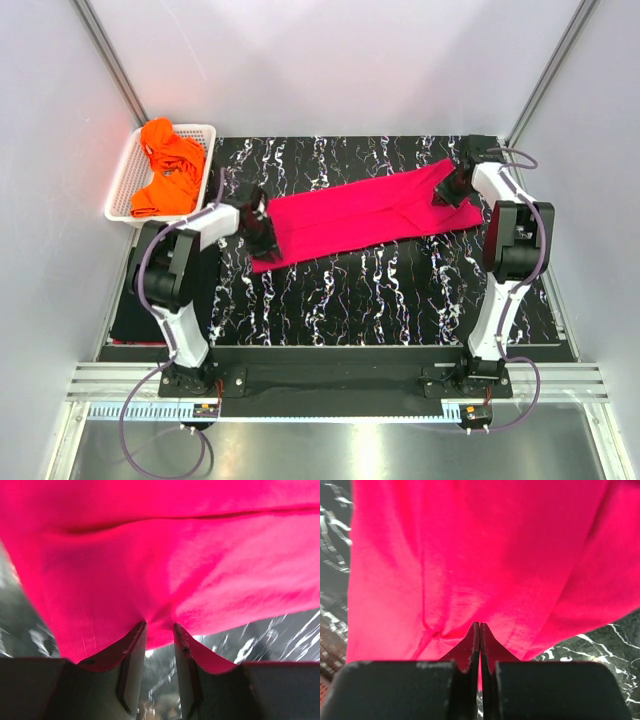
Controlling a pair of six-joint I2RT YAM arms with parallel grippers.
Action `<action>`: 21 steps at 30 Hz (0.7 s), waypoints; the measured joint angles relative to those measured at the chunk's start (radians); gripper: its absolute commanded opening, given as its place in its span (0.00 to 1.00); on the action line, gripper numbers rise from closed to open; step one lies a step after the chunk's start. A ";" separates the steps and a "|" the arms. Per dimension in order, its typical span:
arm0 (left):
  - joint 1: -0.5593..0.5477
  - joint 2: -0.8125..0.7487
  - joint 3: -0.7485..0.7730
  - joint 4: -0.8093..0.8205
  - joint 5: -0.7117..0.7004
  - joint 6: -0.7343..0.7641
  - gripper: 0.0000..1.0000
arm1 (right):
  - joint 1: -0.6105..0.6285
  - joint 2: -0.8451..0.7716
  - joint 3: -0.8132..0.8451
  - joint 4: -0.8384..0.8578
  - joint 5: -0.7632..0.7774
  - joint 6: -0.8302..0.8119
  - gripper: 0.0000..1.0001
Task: Fold and stack the t-shirts
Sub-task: Fold the tshirt
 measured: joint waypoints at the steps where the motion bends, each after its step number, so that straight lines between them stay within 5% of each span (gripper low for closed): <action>1: -0.024 -0.021 -0.025 0.000 0.000 -0.002 0.36 | 0.003 0.002 -0.007 0.002 0.005 0.002 0.00; 16: -0.544 -0.222 -0.287 0.029 0.035 -0.154 0.40 | 0.034 0.142 0.028 0.120 0.045 -0.037 0.00; 21: -0.640 -0.245 -0.224 0.005 0.013 -0.155 0.53 | 0.072 0.222 0.139 0.167 0.045 -0.060 0.00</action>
